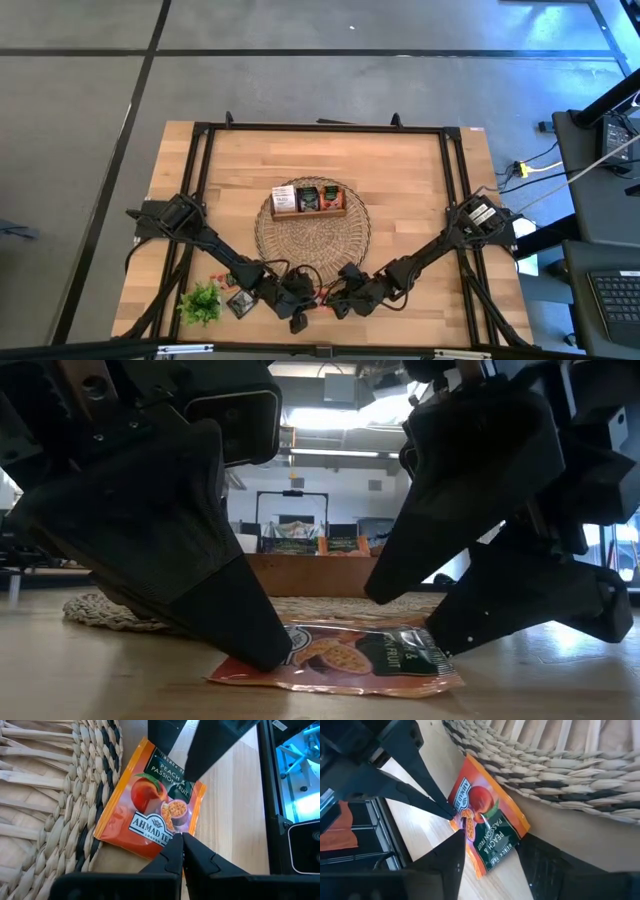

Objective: Pick & Place Tea
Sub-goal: Put the right orange tea bag into the right slot of the wooden organizer

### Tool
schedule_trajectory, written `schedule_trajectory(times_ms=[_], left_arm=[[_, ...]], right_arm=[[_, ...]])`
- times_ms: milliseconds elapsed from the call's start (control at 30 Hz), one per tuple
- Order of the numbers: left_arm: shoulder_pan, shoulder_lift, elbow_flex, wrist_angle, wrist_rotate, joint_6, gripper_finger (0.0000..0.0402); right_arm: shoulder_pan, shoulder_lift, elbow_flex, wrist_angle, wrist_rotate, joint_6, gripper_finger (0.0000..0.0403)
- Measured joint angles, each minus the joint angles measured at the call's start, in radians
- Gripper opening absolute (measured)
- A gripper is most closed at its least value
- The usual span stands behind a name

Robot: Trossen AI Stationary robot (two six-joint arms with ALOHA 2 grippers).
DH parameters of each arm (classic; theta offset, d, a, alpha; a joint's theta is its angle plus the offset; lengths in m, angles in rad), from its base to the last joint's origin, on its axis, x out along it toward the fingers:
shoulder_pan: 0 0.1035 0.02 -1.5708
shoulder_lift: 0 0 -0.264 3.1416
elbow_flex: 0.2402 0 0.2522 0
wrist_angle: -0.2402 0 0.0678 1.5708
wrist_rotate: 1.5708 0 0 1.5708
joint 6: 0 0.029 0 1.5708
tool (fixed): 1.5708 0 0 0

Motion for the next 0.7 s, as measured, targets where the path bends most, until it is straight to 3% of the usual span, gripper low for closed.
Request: schedule_trajectory(times_ms=[400,700], left_arm=[[0.0,0.0,0.0,0.0,0.001,0.003,0.0002],[0.0,-0.001,0.0,-0.002,0.001,0.003,0.0002]], right_arm=[[-0.001,0.001,-0.001,-0.008,0.004,-0.049,0.0071],[-0.001,0.002,-0.001,-0.004,0.005,-0.084,0.0032]])
